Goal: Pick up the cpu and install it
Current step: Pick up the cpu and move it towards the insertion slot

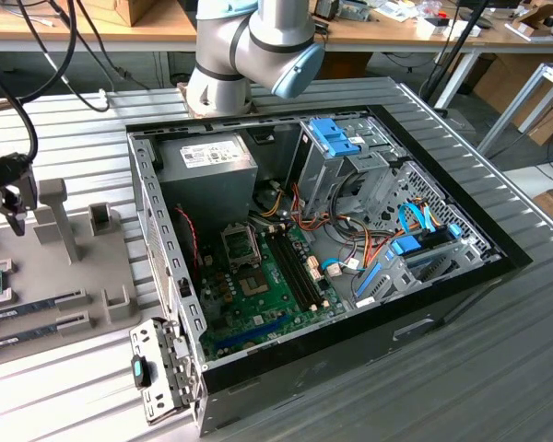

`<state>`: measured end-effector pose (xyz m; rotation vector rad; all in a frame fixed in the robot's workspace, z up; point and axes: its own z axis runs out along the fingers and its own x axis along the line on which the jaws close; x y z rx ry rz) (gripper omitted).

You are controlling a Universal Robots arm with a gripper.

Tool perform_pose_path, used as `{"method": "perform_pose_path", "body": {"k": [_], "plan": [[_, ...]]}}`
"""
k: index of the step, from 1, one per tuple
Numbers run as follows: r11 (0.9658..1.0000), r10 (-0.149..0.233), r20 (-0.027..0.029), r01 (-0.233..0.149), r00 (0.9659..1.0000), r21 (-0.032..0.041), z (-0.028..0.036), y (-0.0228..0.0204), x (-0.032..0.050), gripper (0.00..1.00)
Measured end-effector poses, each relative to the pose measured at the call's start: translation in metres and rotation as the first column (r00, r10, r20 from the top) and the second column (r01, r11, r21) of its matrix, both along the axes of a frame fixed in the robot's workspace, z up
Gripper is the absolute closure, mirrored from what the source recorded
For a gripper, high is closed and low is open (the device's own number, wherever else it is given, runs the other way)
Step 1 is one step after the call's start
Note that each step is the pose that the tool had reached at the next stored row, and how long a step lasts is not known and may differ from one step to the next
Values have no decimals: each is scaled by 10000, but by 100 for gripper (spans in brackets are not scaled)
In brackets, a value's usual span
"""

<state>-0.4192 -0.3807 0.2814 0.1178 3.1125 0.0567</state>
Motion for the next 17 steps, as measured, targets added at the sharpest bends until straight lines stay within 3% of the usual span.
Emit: {"method": "perform_pose_path", "body": {"k": [17], "plan": [[10000,0,0,0,10000,0,-37,0,0,28]]}}
